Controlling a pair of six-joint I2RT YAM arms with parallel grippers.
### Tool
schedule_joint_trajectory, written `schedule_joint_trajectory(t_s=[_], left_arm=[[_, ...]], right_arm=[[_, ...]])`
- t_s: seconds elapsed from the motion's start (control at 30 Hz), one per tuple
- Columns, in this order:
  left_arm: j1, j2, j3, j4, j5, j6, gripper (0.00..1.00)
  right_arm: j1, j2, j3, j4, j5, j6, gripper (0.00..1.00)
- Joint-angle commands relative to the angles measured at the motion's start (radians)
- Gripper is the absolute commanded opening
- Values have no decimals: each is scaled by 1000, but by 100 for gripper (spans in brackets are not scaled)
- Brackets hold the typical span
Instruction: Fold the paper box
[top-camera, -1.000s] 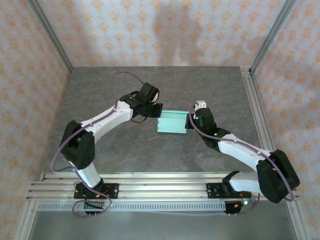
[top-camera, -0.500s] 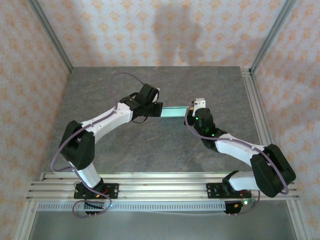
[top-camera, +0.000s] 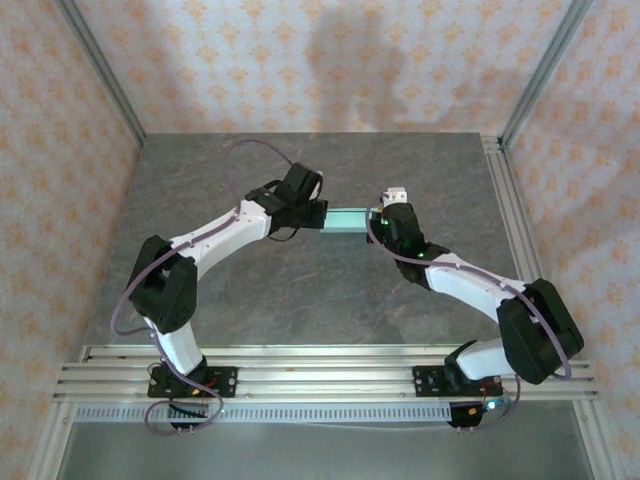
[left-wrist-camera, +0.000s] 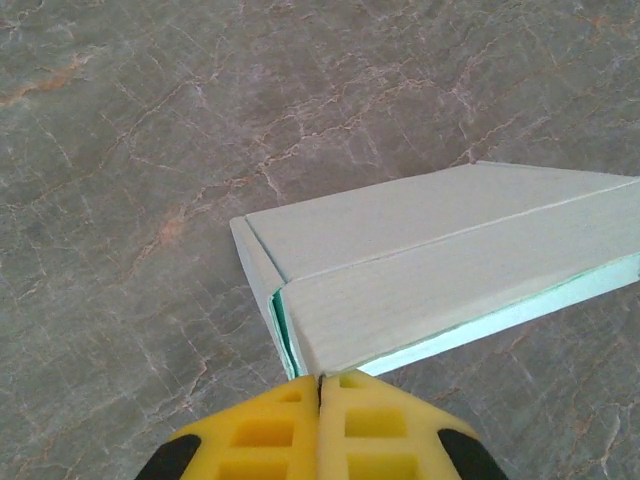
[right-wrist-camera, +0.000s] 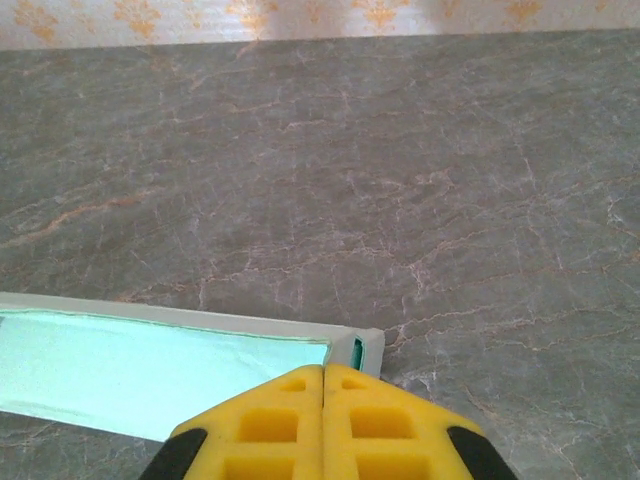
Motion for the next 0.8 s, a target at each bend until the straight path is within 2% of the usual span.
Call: schedule_joint_trajectory(t_s=[0.0,0.43,0.77], left_arm=[[-2,35,46,-32,11,24,0],[18,79,93,-65,20,39,0],[23,97,97,-72,14,41,0]], right_arm=[[-12,37,55,-72,-75,29,0],[-74,101,131,-164,-167,-12,0],[-74,172,122,-117,-179,-8,0]])
